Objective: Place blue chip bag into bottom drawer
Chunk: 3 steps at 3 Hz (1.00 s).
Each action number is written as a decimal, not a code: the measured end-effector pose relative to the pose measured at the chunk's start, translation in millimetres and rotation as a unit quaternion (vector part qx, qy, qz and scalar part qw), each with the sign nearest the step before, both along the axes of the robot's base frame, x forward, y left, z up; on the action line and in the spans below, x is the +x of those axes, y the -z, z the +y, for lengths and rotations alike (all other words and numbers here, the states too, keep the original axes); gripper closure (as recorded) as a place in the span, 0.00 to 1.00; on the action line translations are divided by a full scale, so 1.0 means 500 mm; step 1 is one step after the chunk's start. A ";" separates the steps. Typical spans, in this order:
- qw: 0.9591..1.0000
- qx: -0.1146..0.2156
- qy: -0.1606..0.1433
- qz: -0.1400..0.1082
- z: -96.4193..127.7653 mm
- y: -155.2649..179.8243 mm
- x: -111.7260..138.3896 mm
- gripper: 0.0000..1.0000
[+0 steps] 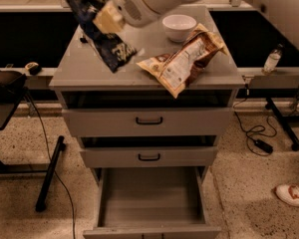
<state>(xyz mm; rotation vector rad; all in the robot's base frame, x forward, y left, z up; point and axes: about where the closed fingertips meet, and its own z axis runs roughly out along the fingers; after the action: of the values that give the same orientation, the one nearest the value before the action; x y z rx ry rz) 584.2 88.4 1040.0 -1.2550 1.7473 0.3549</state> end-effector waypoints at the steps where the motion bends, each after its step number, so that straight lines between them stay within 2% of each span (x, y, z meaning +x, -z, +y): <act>1: 0.996 -0.071 0.027 0.036 -0.071 0.080 -0.068 1.00; 2: 0.994 -0.094 0.019 0.059 -0.078 0.111 -0.094 1.00; 3: 0.992 -0.109 0.018 0.065 -0.070 0.130 -0.067 1.00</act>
Offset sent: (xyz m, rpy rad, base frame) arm -0.0291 -0.0339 -0.0326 -0.1177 0.0562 -0.0585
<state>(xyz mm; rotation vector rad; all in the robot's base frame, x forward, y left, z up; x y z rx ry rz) 550.9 53.3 974.9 -1.3769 1.9586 0.2334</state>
